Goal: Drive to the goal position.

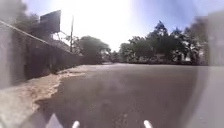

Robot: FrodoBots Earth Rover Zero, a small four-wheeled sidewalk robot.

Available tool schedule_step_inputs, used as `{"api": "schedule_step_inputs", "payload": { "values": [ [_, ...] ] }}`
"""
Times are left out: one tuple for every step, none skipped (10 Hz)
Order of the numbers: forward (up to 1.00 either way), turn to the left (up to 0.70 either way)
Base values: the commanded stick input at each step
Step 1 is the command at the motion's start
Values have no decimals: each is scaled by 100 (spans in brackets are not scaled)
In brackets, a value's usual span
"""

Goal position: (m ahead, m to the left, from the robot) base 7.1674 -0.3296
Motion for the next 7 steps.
{"api": "schedule_step_inputs", "payload": {
  "values": [
    [100, 0],
    [100, 0],
    [100, 0],
    [100, 0],
    [100, 0],
    [100, -5],
    [100, -10]
  ]
}}
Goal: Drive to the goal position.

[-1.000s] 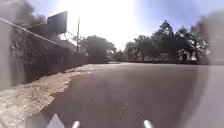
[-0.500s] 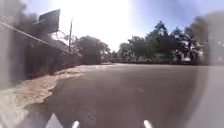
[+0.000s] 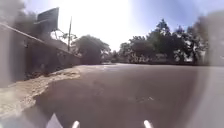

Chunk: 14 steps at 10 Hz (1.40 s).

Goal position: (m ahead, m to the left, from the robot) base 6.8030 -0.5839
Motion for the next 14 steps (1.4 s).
{"api": "schedule_step_inputs", "payload": {
  "values": [
    [100, 0],
    [100, 0],
    [100, 0],
    [100, 0],
    [100, 0],
    [100, 0],
    [100, 0],
    [100, 0],
    [100, 0],
    [100, 0],
    [100, 0],
    [100, 0],
    [100, 0],
    [100, 0]
  ]
}}
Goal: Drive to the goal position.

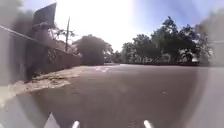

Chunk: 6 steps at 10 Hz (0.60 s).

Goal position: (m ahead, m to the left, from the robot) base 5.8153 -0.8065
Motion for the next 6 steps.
{"api": "schedule_step_inputs", "payload": {
  "values": [
    [100, 0],
    [100, 0],
    [100, 0],
    [100, 0],
    [100, 0],
    [100, 0]
  ]
}}
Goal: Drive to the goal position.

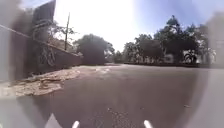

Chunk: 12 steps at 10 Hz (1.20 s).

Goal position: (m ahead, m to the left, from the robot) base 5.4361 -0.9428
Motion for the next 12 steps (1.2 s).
{"api": "schedule_step_inputs", "payload": {
  "values": [
    [100, 0],
    [100, 0],
    [100, 0],
    [100, 0],
    [100, 0],
    [100, 0],
    [100, 0],
    [100, 0],
    [100, 0],
    [100, 0],
    [100, 0],
    [100, 0]
  ]
}}
